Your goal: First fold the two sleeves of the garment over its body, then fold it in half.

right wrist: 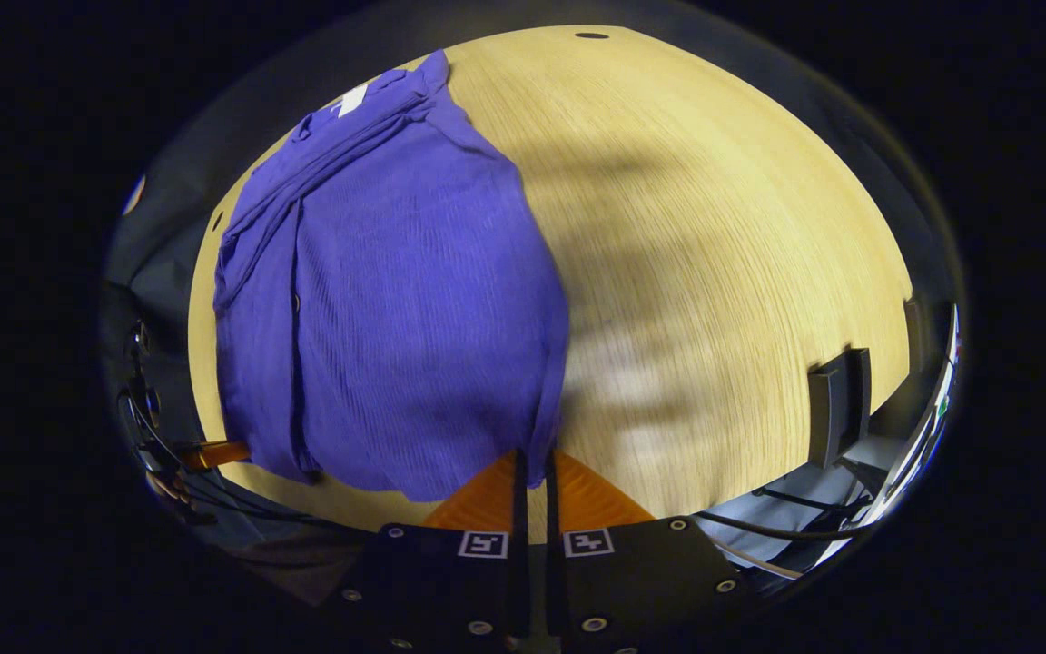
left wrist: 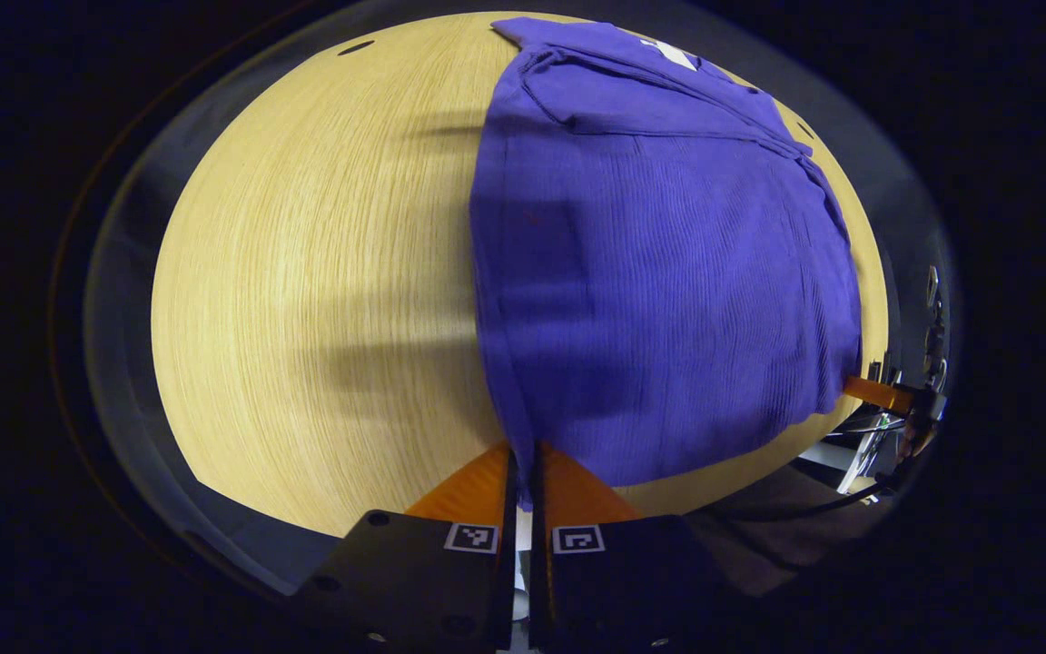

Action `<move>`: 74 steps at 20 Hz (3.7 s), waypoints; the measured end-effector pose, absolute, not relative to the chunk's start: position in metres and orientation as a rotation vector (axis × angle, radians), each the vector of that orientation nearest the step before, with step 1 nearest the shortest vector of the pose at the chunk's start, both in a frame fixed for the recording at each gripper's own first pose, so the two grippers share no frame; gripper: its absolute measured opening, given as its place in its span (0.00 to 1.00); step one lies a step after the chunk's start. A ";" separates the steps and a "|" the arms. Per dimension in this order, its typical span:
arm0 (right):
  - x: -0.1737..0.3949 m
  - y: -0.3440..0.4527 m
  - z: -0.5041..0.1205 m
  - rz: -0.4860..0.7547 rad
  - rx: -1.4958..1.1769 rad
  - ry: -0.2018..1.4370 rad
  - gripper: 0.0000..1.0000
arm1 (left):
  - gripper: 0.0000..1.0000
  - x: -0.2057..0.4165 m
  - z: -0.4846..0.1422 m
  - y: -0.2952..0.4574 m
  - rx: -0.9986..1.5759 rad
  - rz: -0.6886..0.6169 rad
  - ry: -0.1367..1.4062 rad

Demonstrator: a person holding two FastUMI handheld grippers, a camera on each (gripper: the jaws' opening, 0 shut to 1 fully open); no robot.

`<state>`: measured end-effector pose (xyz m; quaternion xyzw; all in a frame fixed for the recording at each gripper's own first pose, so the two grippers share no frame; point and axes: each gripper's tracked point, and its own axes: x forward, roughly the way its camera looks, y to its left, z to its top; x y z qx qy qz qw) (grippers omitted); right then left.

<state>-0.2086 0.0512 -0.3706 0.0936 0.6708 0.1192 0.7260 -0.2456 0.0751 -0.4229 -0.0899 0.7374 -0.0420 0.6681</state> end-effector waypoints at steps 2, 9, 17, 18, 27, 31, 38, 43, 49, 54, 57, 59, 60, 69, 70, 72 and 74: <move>-0.203 0.055 -0.358 0.290 0.206 1.458 0.07 | 0.06 -0.241 -0.413 0.073 -0.247 -0.099 1.656; -0.166 0.071 -0.300 0.382 0.236 1.351 0.07 | 0.06 -0.195 -0.363 0.074 -0.216 -0.172 1.575; -0.112 0.088 -0.236 0.450 0.323 1.238 0.07 | 0.06 -0.106 -0.303 0.060 -0.166 -0.251 1.441; -0.105 0.092 -0.229 0.460 0.334 1.222 0.07 | 0.06 -0.095 -0.298 0.058 -0.167 -0.255 1.425; -0.029 0.107 -0.209 0.463 0.286 1.126 0.02 | 0.06 -0.002 -0.258 0.036 -0.144 -0.316 1.342; -0.050 0.086 -0.265 0.443 0.140 1.257 0.02 | 0.06 0.006 -0.256 0.029 -0.169 -0.326 1.350; -0.062 0.085 -0.336 0.426 0.100 1.429 0.45 | 0.06 0.008 -0.268 0.042 -0.175 -0.287 1.397; -0.066 0.085 -0.372 0.430 0.031 1.508 0.52 | 0.06 0.010 -0.273 0.044 -0.163 -0.264 1.414; -0.057 0.081 -0.377 0.403 0.064 1.495 0.07 | 0.06 0.013 -0.276 0.045 -0.155 -0.250 1.421; -0.056 0.080 -0.352 0.435 0.078 1.443 0.03 | 0.06 0.014 -0.275 0.045 -0.162 -0.259 1.415; -0.046 0.080 -0.323 0.443 0.122 1.383 0.03 | 0.06 0.013 -0.271 0.047 -0.170 -0.265 1.408; -0.040 0.079 -0.303 0.445 0.140 1.345 0.03 | 0.06 0.013 -0.268 0.048 -0.177 -0.269 1.401; -0.035 0.079 -0.293 0.445 0.147 1.321 0.03 | 0.06 0.015 -0.265 0.049 -0.176 -0.274 1.394; 0.038 0.095 -0.213 0.462 0.174 1.131 0.03 | 0.06 0.066 -0.241 0.067 -0.178 -0.272 1.327; 0.052 0.097 -0.208 0.452 0.174 1.110 0.03 | 0.06 0.076 -0.238 0.071 -0.179 -0.265 1.325; 0.075 0.100 -0.198 0.444 0.175 1.074 0.03 | 0.06 0.098 -0.238 0.075 -0.173 -0.258 1.317; 0.099 0.105 -0.189 0.439 0.192 1.050 0.03 | 0.06 0.121 -0.239 0.079 -0.161 -0.256 1.309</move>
